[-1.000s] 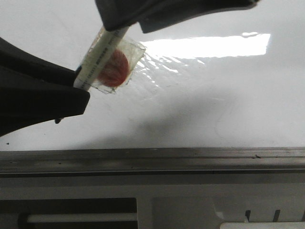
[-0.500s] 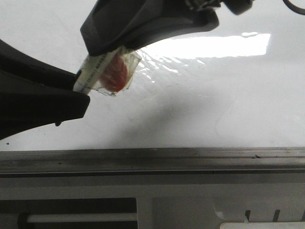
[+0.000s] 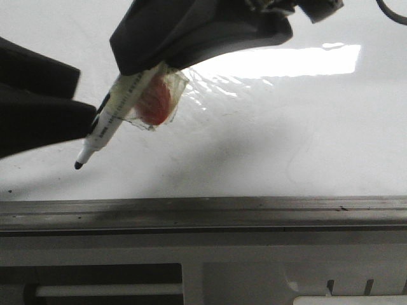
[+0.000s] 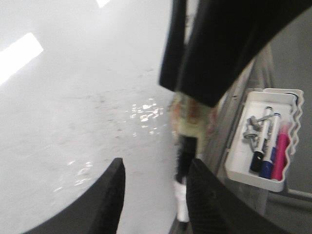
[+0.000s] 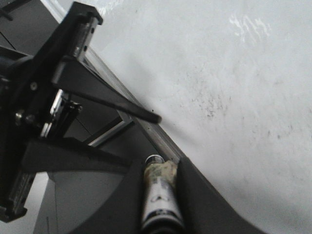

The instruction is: Write number 8 on whiteboard

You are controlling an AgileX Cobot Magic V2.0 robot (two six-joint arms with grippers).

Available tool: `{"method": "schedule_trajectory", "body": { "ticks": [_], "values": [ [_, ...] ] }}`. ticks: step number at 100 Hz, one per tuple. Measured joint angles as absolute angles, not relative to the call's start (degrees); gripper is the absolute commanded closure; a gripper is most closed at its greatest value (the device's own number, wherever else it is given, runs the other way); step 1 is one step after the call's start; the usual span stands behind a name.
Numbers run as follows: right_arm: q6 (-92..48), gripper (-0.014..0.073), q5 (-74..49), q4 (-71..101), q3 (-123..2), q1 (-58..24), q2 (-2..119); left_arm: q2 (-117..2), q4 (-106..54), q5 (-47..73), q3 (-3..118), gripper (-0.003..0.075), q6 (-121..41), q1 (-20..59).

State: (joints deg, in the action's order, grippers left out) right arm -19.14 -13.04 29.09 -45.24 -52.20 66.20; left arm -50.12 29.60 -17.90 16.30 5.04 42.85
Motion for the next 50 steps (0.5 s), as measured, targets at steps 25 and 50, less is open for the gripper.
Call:
{"method": "schedule_trajectory", "body": {
  "ticks": [25,50],
  "values": [
    [-19.1,0.0653,-13.1,32.5,-47.1,-47.3,66.4,-30.4,26.5,0.9,16.3,0.0437,5.0,42.9],
    [-19.1,0.0653,-15.8,32.3,-56.1,-38.9,67.4,-20.2,26.0,5.0,16.3,0.0437,5.0,39.9]
  ]
}}
